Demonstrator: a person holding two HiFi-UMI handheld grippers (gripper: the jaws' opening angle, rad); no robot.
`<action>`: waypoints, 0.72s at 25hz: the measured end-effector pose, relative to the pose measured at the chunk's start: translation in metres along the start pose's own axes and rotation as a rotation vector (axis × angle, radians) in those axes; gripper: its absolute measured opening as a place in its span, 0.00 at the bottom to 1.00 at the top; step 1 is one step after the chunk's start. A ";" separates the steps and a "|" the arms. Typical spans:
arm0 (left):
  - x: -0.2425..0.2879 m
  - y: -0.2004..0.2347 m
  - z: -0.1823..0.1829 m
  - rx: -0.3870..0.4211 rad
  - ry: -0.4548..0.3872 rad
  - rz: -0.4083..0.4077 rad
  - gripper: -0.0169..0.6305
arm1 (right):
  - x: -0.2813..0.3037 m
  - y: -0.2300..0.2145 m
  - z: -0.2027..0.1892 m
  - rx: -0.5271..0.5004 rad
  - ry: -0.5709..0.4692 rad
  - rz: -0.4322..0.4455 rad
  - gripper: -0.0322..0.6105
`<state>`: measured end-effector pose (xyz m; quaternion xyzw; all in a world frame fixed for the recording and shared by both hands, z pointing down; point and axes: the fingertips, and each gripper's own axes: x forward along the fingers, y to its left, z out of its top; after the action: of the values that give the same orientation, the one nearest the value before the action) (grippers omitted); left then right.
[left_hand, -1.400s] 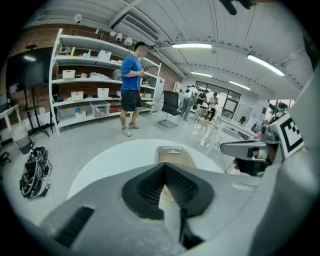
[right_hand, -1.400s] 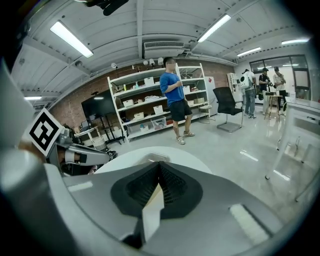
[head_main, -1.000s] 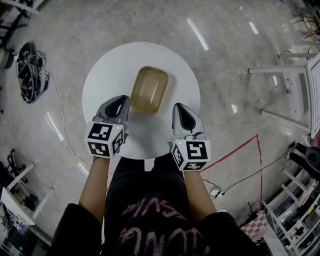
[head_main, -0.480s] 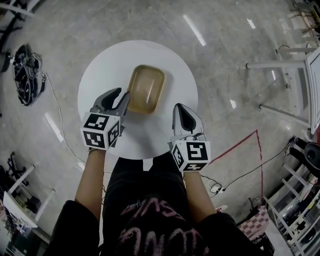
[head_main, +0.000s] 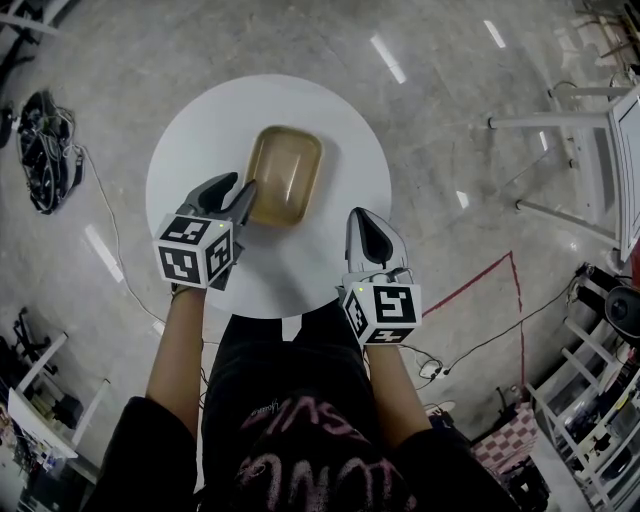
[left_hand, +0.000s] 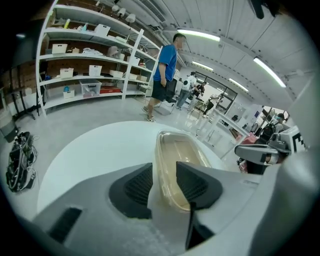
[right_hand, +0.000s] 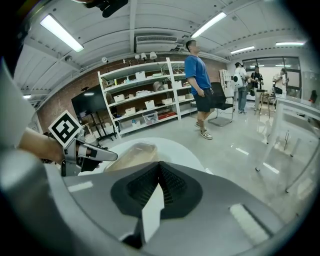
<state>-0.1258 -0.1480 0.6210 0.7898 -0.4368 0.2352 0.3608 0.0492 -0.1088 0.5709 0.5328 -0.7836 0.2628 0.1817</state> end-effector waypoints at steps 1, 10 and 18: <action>0.001 0.000 0.000 -0.002 -0.001 -0.003 0.26 | 0.000 -0.001 0.000 0.001 0.001 -0.001 0.07; 0.005 -0.001 0.002 -0.023 -0.015 -0.044 0.23 | 0.002 -0.006 -0.005 -0.005 0.018 -0.008 0.07; 0.002 -0.003 0.002 -0.048 -0.023 -0.075 0.19 | 0.002 -0.004 -0.006 -0.009 0.022 -0.012 0.07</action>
<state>-0.1223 -0.1495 0.6203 0.7994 -0.4163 0.2020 0.3833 0.0517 -0.1080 0.5774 0.5335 -0.7796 0.2642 0.1944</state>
